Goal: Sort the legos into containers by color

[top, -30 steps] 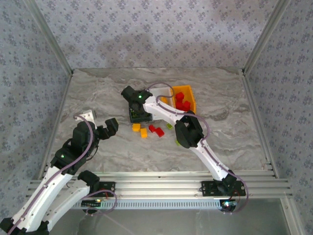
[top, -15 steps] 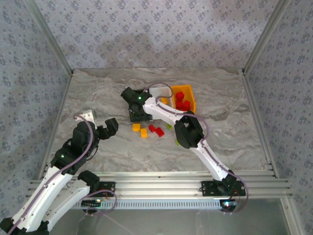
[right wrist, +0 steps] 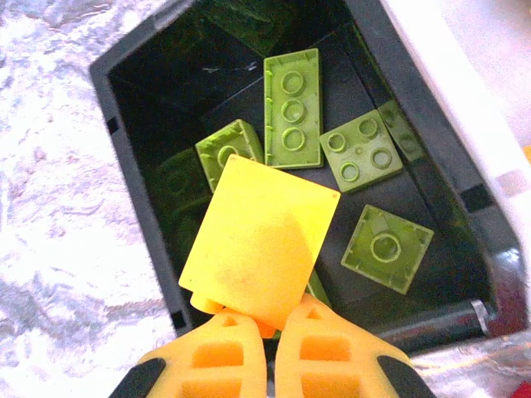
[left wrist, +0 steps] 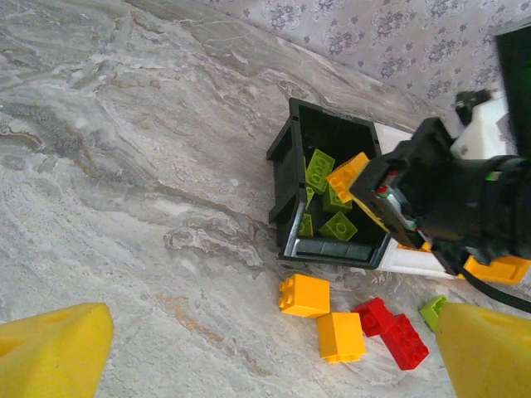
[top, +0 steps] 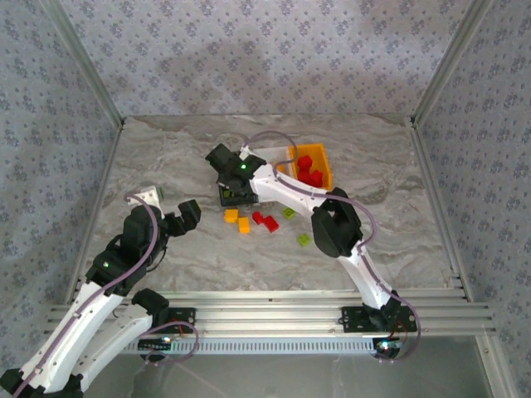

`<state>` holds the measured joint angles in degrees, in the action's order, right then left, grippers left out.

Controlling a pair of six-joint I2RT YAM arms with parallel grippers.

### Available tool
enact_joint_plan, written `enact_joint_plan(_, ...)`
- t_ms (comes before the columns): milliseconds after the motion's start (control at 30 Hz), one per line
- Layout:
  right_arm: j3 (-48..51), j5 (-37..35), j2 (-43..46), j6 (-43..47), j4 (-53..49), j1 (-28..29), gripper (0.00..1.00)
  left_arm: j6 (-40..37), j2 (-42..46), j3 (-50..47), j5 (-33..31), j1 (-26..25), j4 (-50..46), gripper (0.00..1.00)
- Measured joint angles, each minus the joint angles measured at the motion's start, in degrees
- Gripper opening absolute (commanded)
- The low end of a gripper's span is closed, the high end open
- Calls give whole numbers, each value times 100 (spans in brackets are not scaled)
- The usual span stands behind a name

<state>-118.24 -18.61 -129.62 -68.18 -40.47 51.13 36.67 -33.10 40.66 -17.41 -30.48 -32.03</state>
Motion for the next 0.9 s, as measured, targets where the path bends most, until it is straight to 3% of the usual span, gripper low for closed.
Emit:
enact_joint_plan(300, 1711, 39, 1320, 468, 481, -155, 0, -2, 0, 0, 13, 2, 2, 100)
enact_joint_plan(533, 2629, 330, 2087, 726, 824, -898, 0, -20, -7, -157, 160, 11, 70, 100)
enact_joint_plan(567, 2658, 413, 2083, 772, 872, -1014, 3, -20, -9, -188, 199, 11, 85, 100)
enact_joint_plan(633, 2647, 721, 1980, 894, 931, -1285, 24, -28, -11, -295, 323, 11, 162, 100)
enact_joint_plan(733, 2505, 1121, 1718, 1117, 1040, -1552, 47, -61, -13, -459, 520, 11, 245, 100)
enact_joint_plan(900, 2494, 1429, 1657, 1554, 1104, -1609, 57, -59, -92, -686, 901, 11, 485, 97)
